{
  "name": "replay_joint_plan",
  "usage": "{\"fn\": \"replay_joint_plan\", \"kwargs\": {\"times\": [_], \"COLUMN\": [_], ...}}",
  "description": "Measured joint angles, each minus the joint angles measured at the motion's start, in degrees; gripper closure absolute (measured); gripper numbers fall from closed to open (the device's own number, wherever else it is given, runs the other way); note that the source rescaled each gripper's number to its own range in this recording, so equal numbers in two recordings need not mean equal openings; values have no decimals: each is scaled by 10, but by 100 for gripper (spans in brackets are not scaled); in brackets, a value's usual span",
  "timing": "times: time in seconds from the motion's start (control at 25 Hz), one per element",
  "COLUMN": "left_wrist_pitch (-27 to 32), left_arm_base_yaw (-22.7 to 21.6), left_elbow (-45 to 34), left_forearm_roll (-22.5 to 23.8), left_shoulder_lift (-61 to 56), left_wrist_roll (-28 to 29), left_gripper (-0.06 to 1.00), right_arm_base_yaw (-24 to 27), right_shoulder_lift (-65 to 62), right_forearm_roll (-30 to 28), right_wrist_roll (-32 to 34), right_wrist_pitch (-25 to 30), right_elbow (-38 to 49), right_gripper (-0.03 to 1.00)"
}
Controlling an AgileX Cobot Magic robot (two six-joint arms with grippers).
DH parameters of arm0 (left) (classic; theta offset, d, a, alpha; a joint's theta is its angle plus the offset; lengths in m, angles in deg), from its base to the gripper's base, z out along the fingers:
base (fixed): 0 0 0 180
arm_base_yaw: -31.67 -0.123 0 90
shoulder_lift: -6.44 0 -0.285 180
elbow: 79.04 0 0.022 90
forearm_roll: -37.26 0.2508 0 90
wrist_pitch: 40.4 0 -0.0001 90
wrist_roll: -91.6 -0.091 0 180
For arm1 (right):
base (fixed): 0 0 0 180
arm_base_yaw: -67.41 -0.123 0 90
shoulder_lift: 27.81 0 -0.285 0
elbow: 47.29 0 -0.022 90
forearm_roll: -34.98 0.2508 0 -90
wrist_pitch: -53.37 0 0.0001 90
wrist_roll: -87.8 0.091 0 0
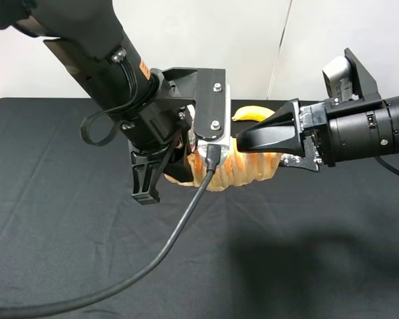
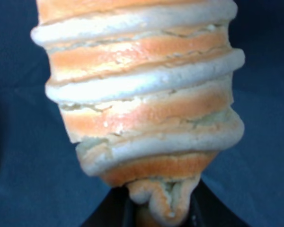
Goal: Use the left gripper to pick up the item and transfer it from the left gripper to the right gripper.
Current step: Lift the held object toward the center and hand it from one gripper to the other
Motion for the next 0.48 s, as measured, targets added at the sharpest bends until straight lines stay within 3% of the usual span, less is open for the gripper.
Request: {"fn": "replay_joint_plan", "kwargs": {"times": [0.24, 0.36, 0.48], "left_wrist_pitch": [-1, -4, -7], "left_arm_base_yaw": [0, 0, 0], "left_elbow": [0, 0, 0], "left_forearm_roll": [-7, -8, -8], "left_shoulder_lift": [0, 0, 0], "left_wrist_roll": [-1, -1, -1], "left_gripper": [94, 94, 94], "right_arm_base_yaw": [0, 0, 0], "right_shoulder_lift": [0, 0, 0], "right_forearm_roll": [2, 2, 3], "right_wrist_roll": [-4, -16, -18], "right_wrist_pitch": [0, 0, 1], "right_elbow": [0, 0, 0], "right_gripper": [-3, 33, 88]}}
